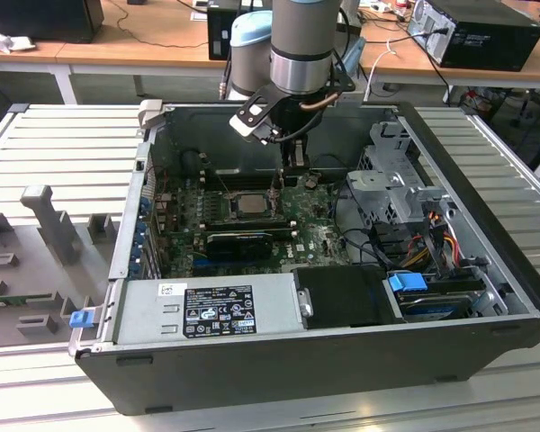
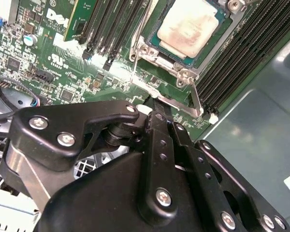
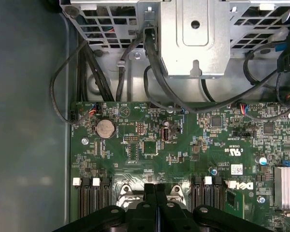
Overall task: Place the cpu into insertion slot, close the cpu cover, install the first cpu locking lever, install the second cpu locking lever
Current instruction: 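Close the cpu cover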
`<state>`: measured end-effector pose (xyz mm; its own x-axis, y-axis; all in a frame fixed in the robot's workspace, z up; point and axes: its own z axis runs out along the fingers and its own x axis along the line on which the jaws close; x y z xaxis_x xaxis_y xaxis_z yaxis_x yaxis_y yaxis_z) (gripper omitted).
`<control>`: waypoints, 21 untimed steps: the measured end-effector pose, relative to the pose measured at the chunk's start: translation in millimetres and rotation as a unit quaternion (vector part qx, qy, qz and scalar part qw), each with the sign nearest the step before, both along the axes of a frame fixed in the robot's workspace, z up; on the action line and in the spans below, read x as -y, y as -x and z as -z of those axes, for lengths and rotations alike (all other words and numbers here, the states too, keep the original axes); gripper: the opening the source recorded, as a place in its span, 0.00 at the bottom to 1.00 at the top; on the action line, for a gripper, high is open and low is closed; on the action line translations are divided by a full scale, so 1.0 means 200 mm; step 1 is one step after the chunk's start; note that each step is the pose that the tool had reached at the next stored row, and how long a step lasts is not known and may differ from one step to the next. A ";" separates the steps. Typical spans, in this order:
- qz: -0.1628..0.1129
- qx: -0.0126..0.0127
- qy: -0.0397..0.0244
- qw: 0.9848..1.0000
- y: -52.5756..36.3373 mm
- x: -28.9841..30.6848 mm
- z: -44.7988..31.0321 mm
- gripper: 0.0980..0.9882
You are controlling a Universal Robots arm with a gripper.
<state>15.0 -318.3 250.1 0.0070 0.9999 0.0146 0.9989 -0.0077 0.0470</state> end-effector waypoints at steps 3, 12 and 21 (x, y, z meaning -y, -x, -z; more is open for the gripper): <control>0.000 0.000 0.000 1.000 0.020 0.000 0.000 0.01; 0.000 0.000 0.000 1.000 0.074 0.000 0.000 0.01; 0.000 0.000 0.000 1.000 0.125 0.001 0.006 0.01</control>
<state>-10.0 -318.6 248.8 0.0063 0.9999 0.0155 0.9989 -0.0070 0.0469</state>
